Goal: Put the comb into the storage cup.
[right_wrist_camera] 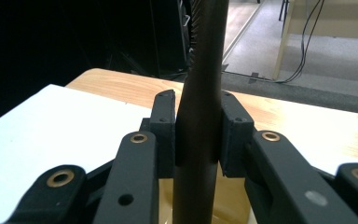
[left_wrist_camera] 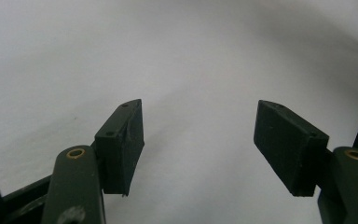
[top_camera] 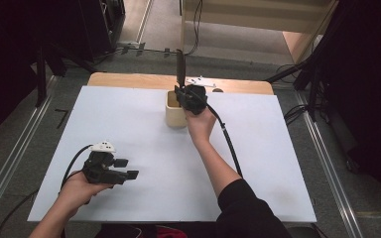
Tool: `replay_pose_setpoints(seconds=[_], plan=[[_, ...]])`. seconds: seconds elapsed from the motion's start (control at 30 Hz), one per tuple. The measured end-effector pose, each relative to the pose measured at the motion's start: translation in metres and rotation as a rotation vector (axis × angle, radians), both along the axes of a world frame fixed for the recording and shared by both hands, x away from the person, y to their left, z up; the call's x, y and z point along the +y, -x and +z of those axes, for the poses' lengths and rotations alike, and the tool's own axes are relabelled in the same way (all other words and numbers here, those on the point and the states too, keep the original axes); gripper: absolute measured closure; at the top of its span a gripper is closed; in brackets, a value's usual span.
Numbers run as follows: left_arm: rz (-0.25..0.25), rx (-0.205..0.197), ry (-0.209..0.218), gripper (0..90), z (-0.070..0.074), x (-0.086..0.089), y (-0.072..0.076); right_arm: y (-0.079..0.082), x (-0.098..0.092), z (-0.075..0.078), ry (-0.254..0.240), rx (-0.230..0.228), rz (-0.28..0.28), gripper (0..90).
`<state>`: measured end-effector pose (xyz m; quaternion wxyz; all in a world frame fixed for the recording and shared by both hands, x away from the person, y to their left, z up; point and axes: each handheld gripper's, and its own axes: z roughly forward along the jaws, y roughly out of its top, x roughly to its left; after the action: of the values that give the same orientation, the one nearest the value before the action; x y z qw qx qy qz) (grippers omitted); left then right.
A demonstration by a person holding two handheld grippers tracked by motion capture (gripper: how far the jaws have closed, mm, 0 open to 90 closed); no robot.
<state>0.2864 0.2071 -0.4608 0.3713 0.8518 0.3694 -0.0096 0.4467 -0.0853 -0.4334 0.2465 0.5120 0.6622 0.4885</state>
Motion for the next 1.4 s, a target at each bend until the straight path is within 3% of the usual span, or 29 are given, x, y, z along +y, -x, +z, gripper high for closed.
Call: replay_pose_setpoints(seconds=[0.43, 0.47, 0.53, 0.57, 0.63, 0.73, 0.93, 1.4], plan=[[0.003, 0.002, 0.004, 34.3, -0.001, 0.0, 0.0, -0.001, -0.004, -0.006, 0.006, 0.02, 0.02, 68.9], [0.003, 0.003, 0.005, 34.4, -0.001, 0.0, 0.0, -0.001, -0.004, -0.006, 0.006, 0.021, 0.019, 66.4], [0.005, 0.003, 0.005, 34.4, -0.001, 0.0, 0.0, -0.001, -0.006, -0.005, -0.019, 0.009, 0.027, 44.9], [0.005, 0.003, 0.004, 34.4, -0.001, 0.0, 0.0, -0.002, -0.008, -0.005, -0.039, 0.008, 0.036, 38.7], [0.002, 0.003, 0.001, 34.3, -0.001, 0.0, 0.0, -0.003, -0.011, -0.003, -0.059, 0.021, 0.033, 33.3], [0.001, 0.003, 0.003, 34.3, -0.001, -0.001, 0.0, -0.002, -0.011, -0.005, -0.028, 0.03, 0.049, 27.5], [0.0, 0.005, 0.002, 34.3, -0.001, 0.0, -0.001, 0.004, -0.013, -0.005, -0.006, 0.033, 0.055, 23.3], [0.002, -0.002, 0.005, 34.3, 0.0, -0.001, -0.001, 0.023, -0.032, -0.003, 0.015, 0.042, 0.085, 23.0]])
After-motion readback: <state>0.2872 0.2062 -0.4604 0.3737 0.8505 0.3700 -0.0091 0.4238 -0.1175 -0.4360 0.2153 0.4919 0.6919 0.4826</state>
